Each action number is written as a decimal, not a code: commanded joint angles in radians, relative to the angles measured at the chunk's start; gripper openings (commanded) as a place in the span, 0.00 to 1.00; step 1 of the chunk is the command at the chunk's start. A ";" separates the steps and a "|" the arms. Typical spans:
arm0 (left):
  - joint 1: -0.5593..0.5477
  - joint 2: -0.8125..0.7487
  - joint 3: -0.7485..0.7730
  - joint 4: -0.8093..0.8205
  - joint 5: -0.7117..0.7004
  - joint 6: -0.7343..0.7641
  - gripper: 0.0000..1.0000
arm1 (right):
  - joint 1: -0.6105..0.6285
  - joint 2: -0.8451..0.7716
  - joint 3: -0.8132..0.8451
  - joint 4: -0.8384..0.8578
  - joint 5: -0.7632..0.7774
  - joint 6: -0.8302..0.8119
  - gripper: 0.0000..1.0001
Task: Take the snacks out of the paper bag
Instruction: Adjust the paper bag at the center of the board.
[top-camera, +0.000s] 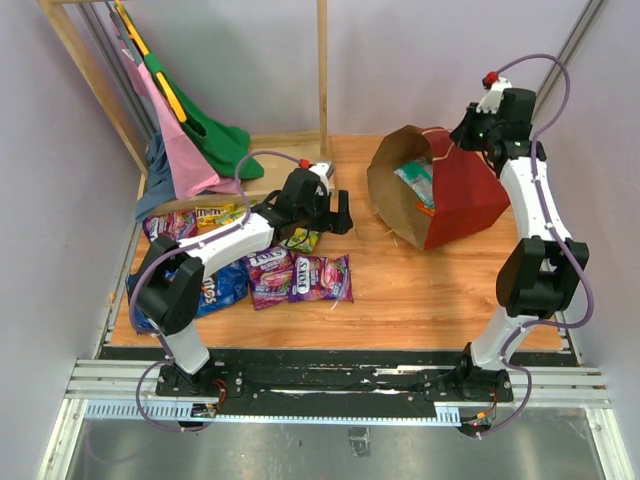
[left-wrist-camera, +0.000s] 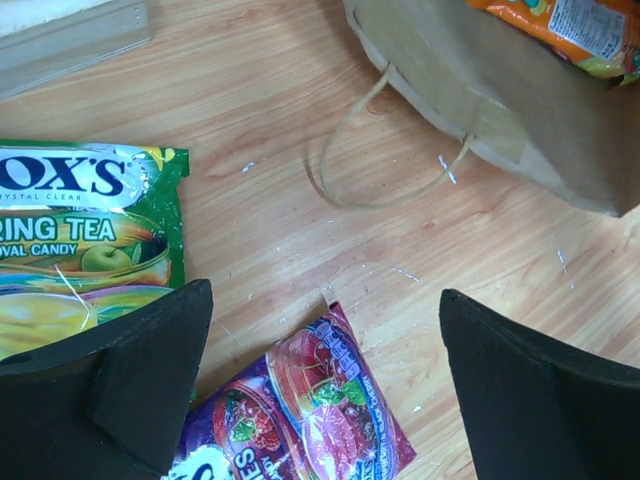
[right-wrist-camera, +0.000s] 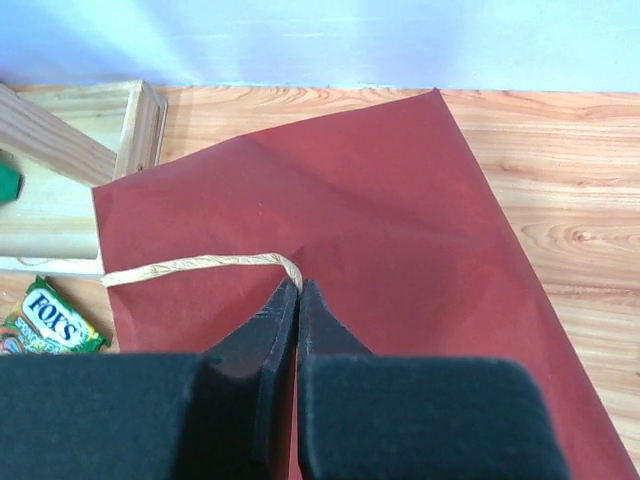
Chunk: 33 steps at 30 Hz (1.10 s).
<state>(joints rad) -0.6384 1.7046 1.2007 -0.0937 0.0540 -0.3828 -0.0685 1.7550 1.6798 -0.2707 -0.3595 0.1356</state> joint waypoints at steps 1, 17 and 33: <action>0.006 0.023 0.052 -0.010 0.000 0.020 1.00 | -0.057 0.035 0.096 -0.012 -0.031 0.047 0.01; -0.138 0.247 0.377 -0.101 -0.082 0.054 1.00 | -0.066 -0.043 -0.019 0.064 -0.110 0.120 0.01; -0.015 0.717 0.707 0.361 0.352 -0.409 0.93 | -0.022 -0.333 -0.313 0.132 -0.114 0.122 0.01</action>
<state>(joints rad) -0.6373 2.3375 1.7943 0.1146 0.2760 -0.6453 -0.0982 1.4700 1.3926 -0.1818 -0.4717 0.2550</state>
